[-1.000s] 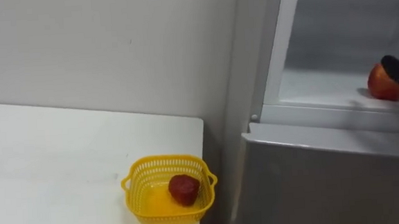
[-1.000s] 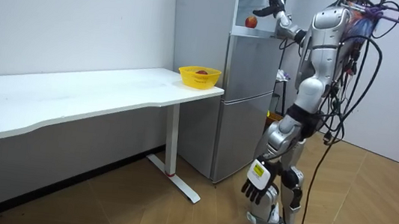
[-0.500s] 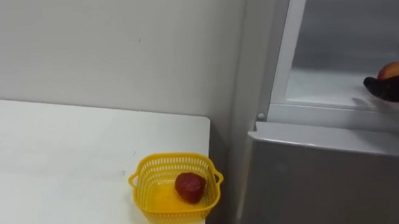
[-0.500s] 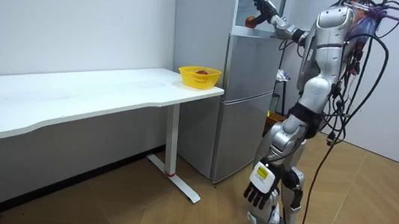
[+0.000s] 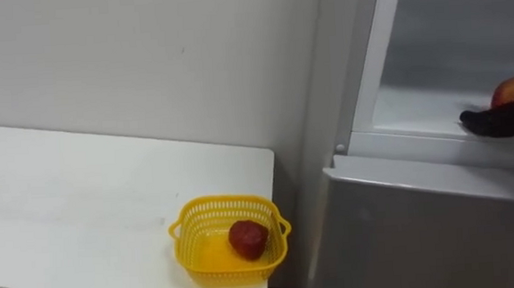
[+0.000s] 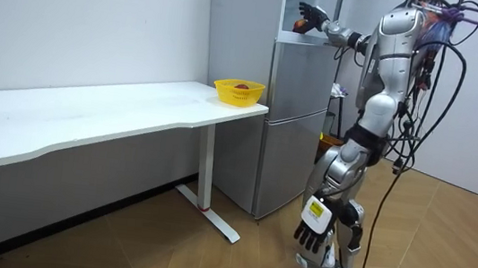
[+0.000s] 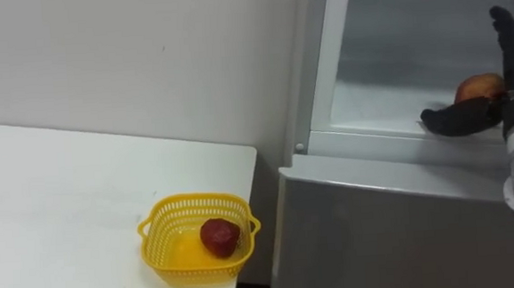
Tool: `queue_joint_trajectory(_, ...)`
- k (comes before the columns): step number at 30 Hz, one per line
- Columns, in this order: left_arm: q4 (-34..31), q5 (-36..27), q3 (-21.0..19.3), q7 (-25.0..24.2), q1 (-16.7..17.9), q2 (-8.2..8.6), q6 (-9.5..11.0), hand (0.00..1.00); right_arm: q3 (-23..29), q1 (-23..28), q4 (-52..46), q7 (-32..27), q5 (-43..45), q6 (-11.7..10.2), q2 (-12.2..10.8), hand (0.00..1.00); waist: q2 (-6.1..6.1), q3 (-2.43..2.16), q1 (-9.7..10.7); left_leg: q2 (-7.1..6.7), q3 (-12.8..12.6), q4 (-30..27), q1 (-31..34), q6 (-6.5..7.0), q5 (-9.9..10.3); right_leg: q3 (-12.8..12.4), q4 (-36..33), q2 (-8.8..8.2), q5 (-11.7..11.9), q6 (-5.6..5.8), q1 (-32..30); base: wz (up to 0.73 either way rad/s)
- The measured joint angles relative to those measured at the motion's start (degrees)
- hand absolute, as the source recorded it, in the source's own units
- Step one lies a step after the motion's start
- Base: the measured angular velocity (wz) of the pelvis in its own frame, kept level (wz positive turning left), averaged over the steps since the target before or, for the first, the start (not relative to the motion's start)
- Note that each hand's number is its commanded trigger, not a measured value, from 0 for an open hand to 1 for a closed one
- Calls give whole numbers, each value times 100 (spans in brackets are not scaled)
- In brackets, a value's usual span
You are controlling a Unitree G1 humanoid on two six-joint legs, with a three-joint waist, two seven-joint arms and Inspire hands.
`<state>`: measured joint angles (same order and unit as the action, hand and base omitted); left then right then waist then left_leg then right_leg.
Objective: Retrieve from the upper fridge
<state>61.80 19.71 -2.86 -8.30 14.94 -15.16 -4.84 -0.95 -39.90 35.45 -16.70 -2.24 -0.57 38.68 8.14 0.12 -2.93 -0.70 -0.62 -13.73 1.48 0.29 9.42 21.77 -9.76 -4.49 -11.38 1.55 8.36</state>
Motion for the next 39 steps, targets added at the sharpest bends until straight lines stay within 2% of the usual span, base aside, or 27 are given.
queue_joint_trajectory(5, -67, 10, 89, -97, 2, -18, 0, 0, -1, 0, 214, 74, 3, -85, 1, 0, 10, -5, -4, -8, 71, -36, 0, 0, 0, 32, -2, 1, 0, 0, 13, 4)
queue_joint_trajectory(8, -153, -30, 200, -116, -3, -46, 7, 0, -71, 0, 216, 131, 2, -91, 8, 0, -20, 8, 0, -8, 72, -79, -2, 1, 2, 29, -3, 7, 0, 0, 60, 5)
queue_joint_trajectory(15, -158, -79, 356, -123, -1, -120, 12, 0, -238, 0, 217, 238, 5, -122, 24, 0, -57, -23, 13, -2, 78, -115, 5, -2, 0, 15, -16, 15, 3, -6, 55, 0)
queue_joint_trajectory(18, -166, -128, 355, -141, 11, -148, 11, 0, -238, 0, 217, 253, 3, -122, 25, 0, -52, -58, 41, -2, 82, -116, 45, -2, -1, 10, -16, 15, 1, -7, -7, 0)
queue_joint_trajectory(24, -166, -161, 356, -140, 17, -158, 9, 0, -248, 0, 330, 258, -11, -123, 98, 0, -22, -73, 49, -3, 81, -159, 91, 5, -12, -31, -19, 20, 2, -8, -26, 0)
queue_joint_trajectory(32, -167, -162, 355, -141, -13, -160, -9, 0, -248, 0, 474, 255, -18, -114, 99, 0, 38, -40, 30, -7, 76, -179, 100, 5, -11, -119, 2, 33, -4, -17, -36, 0)
queue_joint_trajectory(39, -167, -165, 357, -135, -16, -163, -25, 0, -247, -2, 513, 240, -19, -107, 132, 0, 70, -37, 9, -6, 76, -188, 129, 5, -11, -124, 8, 37, -5, -19, -59, 0)
